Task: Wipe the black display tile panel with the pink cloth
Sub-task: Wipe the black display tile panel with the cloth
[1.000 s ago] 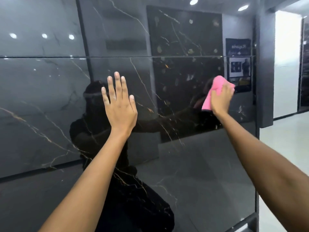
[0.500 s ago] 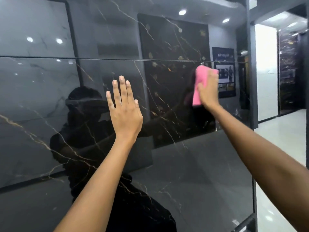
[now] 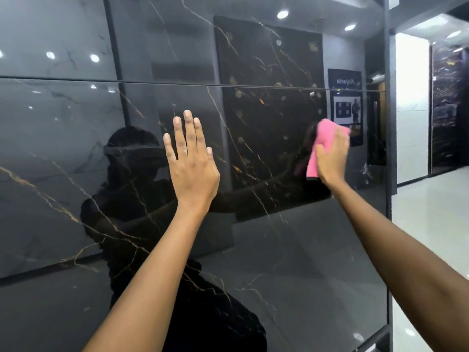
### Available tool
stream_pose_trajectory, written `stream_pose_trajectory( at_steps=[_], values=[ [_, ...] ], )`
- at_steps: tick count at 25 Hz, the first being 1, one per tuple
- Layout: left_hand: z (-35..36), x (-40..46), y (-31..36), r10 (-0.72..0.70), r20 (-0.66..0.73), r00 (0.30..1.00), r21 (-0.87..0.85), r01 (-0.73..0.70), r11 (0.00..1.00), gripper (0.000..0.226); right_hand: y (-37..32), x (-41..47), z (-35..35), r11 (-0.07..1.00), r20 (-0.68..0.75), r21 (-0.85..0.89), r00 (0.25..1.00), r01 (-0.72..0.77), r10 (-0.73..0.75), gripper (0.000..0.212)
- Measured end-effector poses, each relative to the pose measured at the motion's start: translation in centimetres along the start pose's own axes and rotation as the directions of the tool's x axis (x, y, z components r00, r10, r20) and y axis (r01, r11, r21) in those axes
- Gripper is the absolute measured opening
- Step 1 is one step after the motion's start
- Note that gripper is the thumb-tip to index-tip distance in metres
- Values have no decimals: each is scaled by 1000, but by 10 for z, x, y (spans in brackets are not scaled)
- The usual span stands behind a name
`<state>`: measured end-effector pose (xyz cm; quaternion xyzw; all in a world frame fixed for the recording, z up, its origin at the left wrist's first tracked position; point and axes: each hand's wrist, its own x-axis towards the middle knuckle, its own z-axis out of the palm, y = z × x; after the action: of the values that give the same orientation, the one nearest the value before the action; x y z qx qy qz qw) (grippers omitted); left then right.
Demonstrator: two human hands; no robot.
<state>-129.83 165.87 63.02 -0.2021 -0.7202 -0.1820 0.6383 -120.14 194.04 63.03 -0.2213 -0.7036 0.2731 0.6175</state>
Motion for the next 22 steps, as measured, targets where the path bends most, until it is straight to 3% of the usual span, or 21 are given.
stream_pose_trajectory(
  at_steps=[1, 2, 4, 5, 6, 7, 8, 9, 10, 11, 12, 13, 14, 15, 16, 17, 18, 19, 20, 21, 22],
  values=[
    [0, 0, -1, 3, 4, 1000, -6, -3, 1000, 56, 5, -6, 4, 987, -24, 25, 987, -159, 160, 65],
    [0, 1, -1, 12, 7, 1000, -9, -12, 1000, 56, 2, -23, 12, 987, -34, 47, 987, -154, 155, 67],
    [-2, 1, 0, -4, -12, 1000, -42, 4, 999, 55, -10, -85, 34, 984, 86, 42, 980, 175, -178, 76],
    [-5, -3, 4, -45, -27, 999, -99, 42, 994, 55, -11, -126, 42, 884, 229, 6, 860, 467, -456, 82],
    [-7, -12, 11, -84, -36, 996, -164, 77, 983, 56, -6, -163, 46, 656, 370, -19, 615, 754, -696, 86],
    [-8, -28, 20, -88, -31, 996, -205, 80, 976, 57, 5, -181, 46, 402, 478, -24, 363, 915, -800, 87],
    [-6, -49, 29, -50, -13, 999, -217, 46, 975, 57, 18, -179, 41, 267, 520, -35, 246, 963, -818, 87],
    [-2, -70, 35, 9, 14, 1000, -212, -6, 977, 57, 29, -162, 36, 287, 500, -50, 273, 957, -822, 88],
    [3, -88, 38, 62, 44, 997, -193, -52, 980, 58, 37, -139, 32, 438, 432, -80, 427, 896, -795, 88],
    [9, -101, 38, 96, 77, 992, -160, -83, 984, 59, 47, -115, 29, 650, 346, -94, 636, 755, -689, 86],
    [16, -109, 36, 114, 101, 988, -106, -103, 989, 60, 57, -87, 21, 840, 257, -96, 829, 534, -497, 81],
    [21, -112, 33, 117, 112, 987, -49, -113, 992, 60, 68, -59, 11, 957, 162, -83, 951, 279, -263, 74],
    [24, -112, 33, 114, 115, 987, -10, -113, 994, 61, 81, -38, 3, 1000, 75, -28, 997, -3, 5, 68],
    [26, -112, 33, 109, 112, 988, 6, -110, 994, 61, 87, -28, -2, 967, 25, 33, 967, -253, 252, 64],
    [26, -113, 35, 110, 105, 988, 8, -111, 994, 60, 85, -34, 2, 923, 6, 67, 925, -379, 380, 62],
    [26, -114, 36, 112, 100, 989, 10, -113, 994, 60, 78, -54, 12, 922, -17, 90, 925, -377, 380, 62],
    [27, -115, 36, 113, 92, 989, 13, -114, 993, 60, 68, -86, 25, 959, 0, 110, 965, -261, 262, 62],
    [27, -116, 35, 119, 83, 989, 14, -120, 993, 60, 57, -126, 38, 993, 67, 116, 998, -19, 11, 64],
    [27, -115, 33, 126, 77, 989, 17, -128, 992, 60, 47, -168, 46, 943, 182, 106, 927, 314, -329, 70],
    [27, -115, 32, 133, 72, 989, 22, -135, 991, 59, 46, -195, 50, 783, 313, 66, 732, 619, -605, 75],
    [27, -116, 32, 141, 69, 988, 28, -143, 989, 59, 46, -200, 47, 619, 397, 35, 557, 785, -729, 77]
  ],
)
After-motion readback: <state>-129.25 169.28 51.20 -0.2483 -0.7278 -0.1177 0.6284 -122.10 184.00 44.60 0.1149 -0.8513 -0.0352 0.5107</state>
